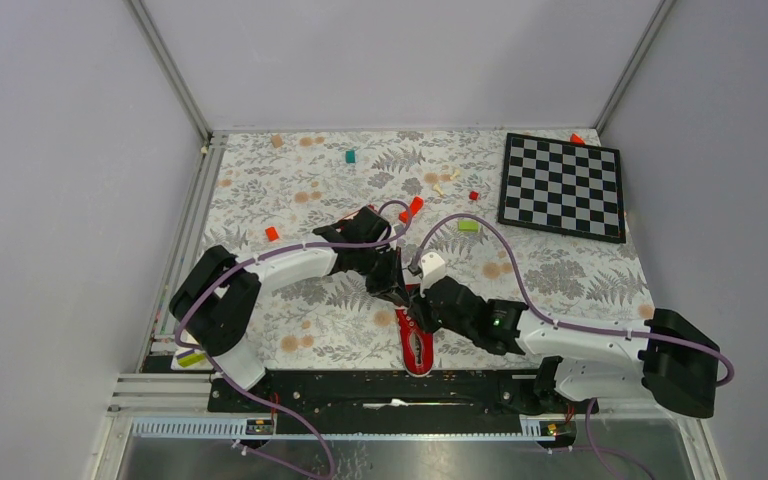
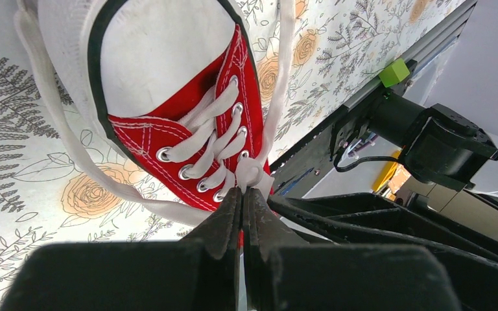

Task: Tie the shoes
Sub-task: Cross the shoelace with the shoelace.

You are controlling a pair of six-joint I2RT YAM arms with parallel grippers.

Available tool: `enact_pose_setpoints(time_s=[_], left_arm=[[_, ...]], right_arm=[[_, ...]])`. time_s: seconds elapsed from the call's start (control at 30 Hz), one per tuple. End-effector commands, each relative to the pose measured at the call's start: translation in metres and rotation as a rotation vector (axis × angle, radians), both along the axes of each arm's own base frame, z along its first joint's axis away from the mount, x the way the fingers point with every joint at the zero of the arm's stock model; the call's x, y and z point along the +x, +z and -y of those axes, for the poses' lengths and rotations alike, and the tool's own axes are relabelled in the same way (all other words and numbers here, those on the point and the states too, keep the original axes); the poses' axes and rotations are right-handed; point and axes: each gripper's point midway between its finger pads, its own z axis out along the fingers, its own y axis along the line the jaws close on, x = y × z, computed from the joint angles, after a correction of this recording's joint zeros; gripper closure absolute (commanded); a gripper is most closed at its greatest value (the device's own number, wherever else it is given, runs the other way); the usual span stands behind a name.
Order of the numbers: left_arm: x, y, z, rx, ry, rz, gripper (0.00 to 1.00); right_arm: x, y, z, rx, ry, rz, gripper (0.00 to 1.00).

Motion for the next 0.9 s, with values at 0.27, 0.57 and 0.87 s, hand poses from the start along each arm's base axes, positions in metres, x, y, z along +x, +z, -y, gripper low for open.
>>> enact_pose_setpoints(time_s=[0.27,0.57,0.87], left_arm=[[0.011,0.019,0.013,-0.069,-0.017,0.038,1.00],[0.012,0.019,0.014,-0.073,-0.019,0.037,1.00],[0.011,0.019,0.014,-0.073,-0.020,0.035,1.00]], right_arm=[[0.014,0.009,-0.010,-0.007,0.002,0.067,0.74],[0.019,0.001,-0.007,-0.030,-0.017,0.063,0.74],[0.026,0.000,-0.003,-0.032,-0.059,0.074,0.74]])
